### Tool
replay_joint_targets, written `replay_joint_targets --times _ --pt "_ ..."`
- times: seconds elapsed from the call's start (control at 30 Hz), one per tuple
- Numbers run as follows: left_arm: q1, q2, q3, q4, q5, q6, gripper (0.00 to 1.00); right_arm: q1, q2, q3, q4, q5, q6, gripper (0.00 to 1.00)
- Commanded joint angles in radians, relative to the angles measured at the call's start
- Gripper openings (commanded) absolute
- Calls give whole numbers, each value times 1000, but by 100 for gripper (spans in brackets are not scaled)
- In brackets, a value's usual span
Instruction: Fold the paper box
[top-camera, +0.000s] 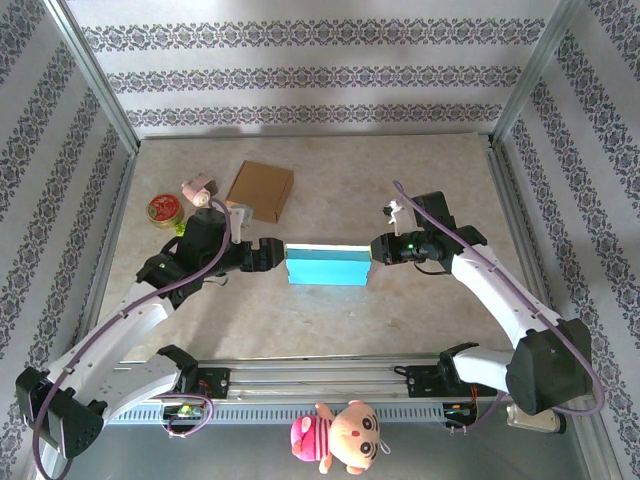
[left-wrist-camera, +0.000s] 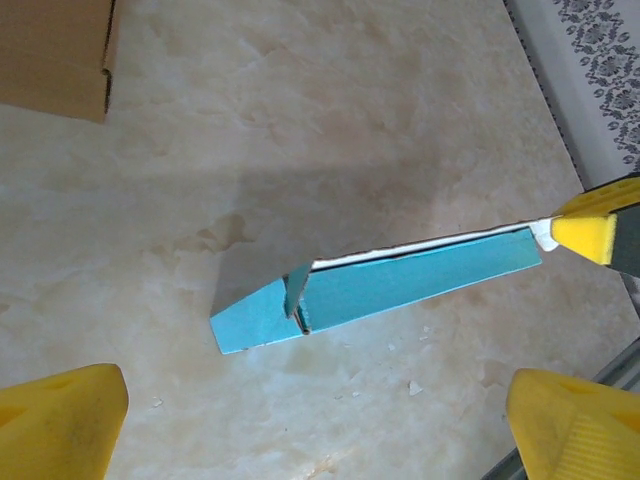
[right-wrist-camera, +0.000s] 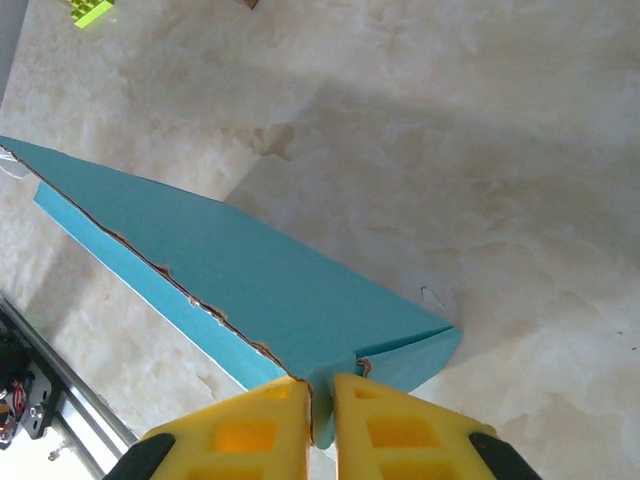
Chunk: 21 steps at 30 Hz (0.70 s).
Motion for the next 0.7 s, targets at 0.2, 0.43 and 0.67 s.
replay_joint_targets --times 0.2,0.43,0.67 --pt "12 104 24 54 66 34 70 11 0 -1 0 15 2 14" --pt "12 203 65 62 49 97 56 14 12 14 -3 11 2 15" --pt "12 279 79 101 41 122 40 19 16 18 -15 13 -3 15"
